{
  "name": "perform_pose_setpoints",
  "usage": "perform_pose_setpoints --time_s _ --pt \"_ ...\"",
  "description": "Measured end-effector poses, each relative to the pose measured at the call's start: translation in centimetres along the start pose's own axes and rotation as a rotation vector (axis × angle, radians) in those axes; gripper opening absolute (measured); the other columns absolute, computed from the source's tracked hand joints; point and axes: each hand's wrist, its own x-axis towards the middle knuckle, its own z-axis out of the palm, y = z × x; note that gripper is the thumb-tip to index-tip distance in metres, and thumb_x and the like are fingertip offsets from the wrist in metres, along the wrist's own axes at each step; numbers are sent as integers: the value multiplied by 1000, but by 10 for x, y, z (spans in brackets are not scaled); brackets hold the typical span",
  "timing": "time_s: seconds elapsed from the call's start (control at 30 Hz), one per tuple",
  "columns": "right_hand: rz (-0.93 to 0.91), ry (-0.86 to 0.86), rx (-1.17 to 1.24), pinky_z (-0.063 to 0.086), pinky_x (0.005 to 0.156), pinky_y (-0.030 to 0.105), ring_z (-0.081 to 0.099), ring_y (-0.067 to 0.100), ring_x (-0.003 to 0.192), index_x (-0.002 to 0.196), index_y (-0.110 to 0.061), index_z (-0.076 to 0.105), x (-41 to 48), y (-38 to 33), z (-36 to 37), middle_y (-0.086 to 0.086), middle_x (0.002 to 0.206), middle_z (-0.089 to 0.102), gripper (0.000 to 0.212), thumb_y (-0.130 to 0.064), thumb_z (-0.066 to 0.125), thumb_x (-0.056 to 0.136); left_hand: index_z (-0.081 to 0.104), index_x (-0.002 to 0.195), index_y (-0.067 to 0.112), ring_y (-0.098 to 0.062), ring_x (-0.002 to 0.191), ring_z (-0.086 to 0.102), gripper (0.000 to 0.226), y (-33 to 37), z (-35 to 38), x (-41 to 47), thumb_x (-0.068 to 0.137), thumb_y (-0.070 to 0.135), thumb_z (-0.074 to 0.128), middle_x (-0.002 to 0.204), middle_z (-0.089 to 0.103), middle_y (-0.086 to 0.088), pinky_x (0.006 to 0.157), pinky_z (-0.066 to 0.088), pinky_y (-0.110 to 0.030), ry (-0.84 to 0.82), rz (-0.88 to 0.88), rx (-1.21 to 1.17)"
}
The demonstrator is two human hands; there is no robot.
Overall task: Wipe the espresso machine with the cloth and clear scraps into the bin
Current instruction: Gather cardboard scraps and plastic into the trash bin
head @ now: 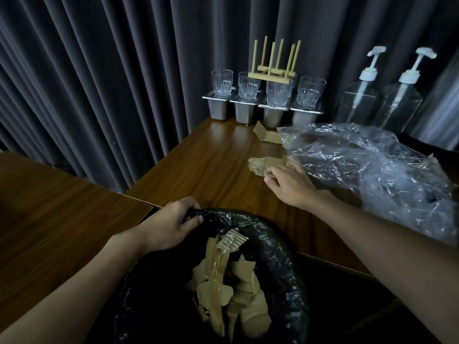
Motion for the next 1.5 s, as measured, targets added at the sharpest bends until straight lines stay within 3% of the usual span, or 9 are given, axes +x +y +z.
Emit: perform_pose_setpoints --time_s 0.17,0.43,0.57,0.63,0.83,1.1,1.33,1.43,1.5 --pt "72 -33 9 30 107 45 44 25 123 136 -16 48 -1 -6 -2 5 131 47 46 -43 34 101 55 95 32 -11 76 64 5 0 0 0 97 29 58 88 67 1 70 55 -39 -1 3 2" --pt "160 -237 88 8 118 53 20 35 144 124 -33 52 3 3 0 2 146 43 44 -56 24 99 55 96 30 -8 76 63 4 0 1 1 97 28 58 88 66 2 67 54 -32 5 0 -2" --pt "147 -56 278 38 90 35 51 20 100 79 -19 54 -3 0 1 -3 97 50 39 -54 45 93 56 97 29 -6 77 63 2 -1 1 2 97 29 58 90 67 4 70 55 -33 8 8 9" --pt "127 -33 281 38 81 33 50 19 90 80 -15 51 -6 -5 0 -3 92 47 36 -50 55 90 56 97 29 -6 78 63 2 -1 1 1 97 29 58 91 67 4 70 55 -32 8 9 11" --pt "180 -249 -10 21 110 44 25 30 132 139 -13 41 -3 -11 -3 8 138 36 58 -51 36 95 56 98 27 -5 76 62 1 0 0 0 97 28 57 89 66 3 67 53 -27 1 16 -1" --pt "149 -232 189 25 111 49 31 23 135 105 -28 46 -10 -8 1 -4 125 47 44 -67 43 86 56 98 26 -10 75 62 2 -1 1 1 97 28 57 89 67 1 67 54 -33 6 20 -2" --pt "196 -173 147 17 112 51 11 35 142 125 -37 46 -30 -14 -1 17 148 31 43 -64 41 91 56 97 27 -8 73 62 2 -4 1 2 97 28 58 87 66 2 65 54 -32 1 32 5" --pt "159 -186 112 7 113 53 4 29 147 116 -40 48 -32 -15 -3 5 151 35 37 -64 39 90 56 98 26 -10 73 63 2 -2 0 2 97 28 57 89 67 1 64 54 -33 -10 32 -1" --pt "141 -188 157 16 107 51 23 23 140 103 -34 49 -36 -15 -8 -8 135 48 33 -63 40 91 56 98 26 -13 75 64 3 -2 0 2 98 28 57 89 67 -1 68 55 -37 -10 37 15"
